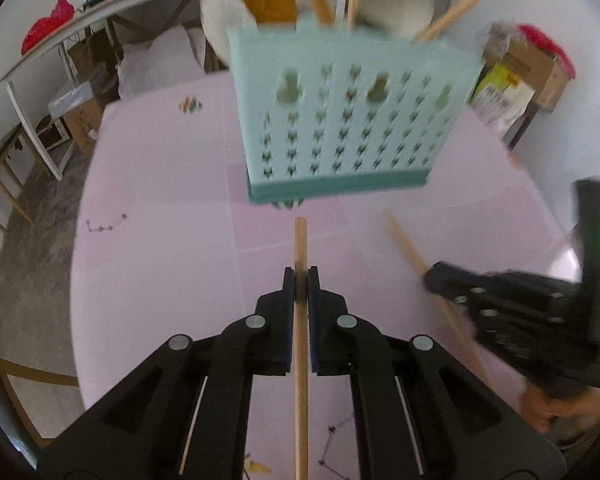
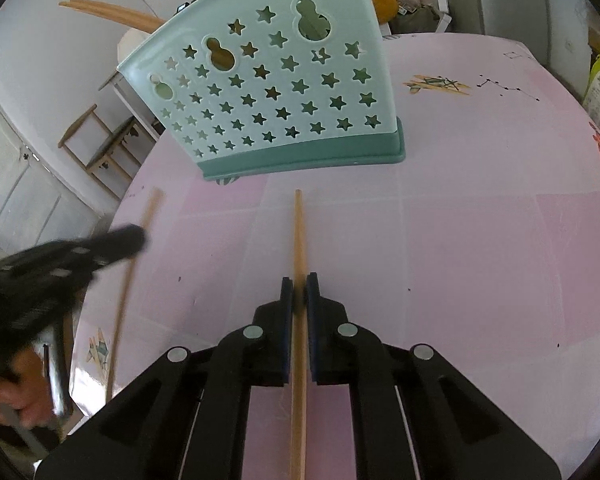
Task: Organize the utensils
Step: 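Lift both held chopsticks up toward the green holder, then lower the chopstick into the holder and open the left tool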
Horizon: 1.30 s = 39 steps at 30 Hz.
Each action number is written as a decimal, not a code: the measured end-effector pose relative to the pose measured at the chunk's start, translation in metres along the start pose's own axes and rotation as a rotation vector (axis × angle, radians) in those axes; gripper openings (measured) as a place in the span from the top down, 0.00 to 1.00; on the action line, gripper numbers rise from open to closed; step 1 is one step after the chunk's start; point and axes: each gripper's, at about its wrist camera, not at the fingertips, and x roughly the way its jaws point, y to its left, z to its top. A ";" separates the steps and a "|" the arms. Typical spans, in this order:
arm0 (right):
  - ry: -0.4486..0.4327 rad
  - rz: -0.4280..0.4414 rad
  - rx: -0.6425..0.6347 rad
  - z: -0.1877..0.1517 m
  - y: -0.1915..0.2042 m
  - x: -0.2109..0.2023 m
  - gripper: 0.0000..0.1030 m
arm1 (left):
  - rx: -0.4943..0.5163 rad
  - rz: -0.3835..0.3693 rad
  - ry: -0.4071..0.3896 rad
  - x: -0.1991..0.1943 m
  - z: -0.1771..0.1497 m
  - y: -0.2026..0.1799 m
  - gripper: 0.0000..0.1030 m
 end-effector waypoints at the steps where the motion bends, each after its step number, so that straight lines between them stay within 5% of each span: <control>1: 0.000 0.001 0.001 -0.001 -0.001 -0.001 0.93 | -0.003 -0.007 -0.029 -0.012 0.001 0.001 0.95; 10: 0.005 0.000 0.007 -0.002 0.000 -0.002 0.93 | -0.036 -0.067 -0.275 -0.105 0.027 0.015 0.95; 22: 0.013 0.003 0.019 -0.001 -0.001 -0.002 0.93 | 0.003 -0.179 -0.595 -0.184 0.119 -0.003 0.95; 26: 0.014 0.003 0.020 -0.001 -0.001 -0.002 0.93 | 0.006 -0.170 -0.683 -0.195 0.149 -0.011 0.95; 34: 0.015 0.006 0.025 0.000 -0.002 -0.001 0.93 | 0.003 -0.279 -0.782 -0.194 0.190 -0.040 0.95; 39: 0.019 0.007 0.035 -0.001 -0.002 -0.002 0.93 | 0.029 -0.298 -0.778 -0.172 0.213 -0.062 0.95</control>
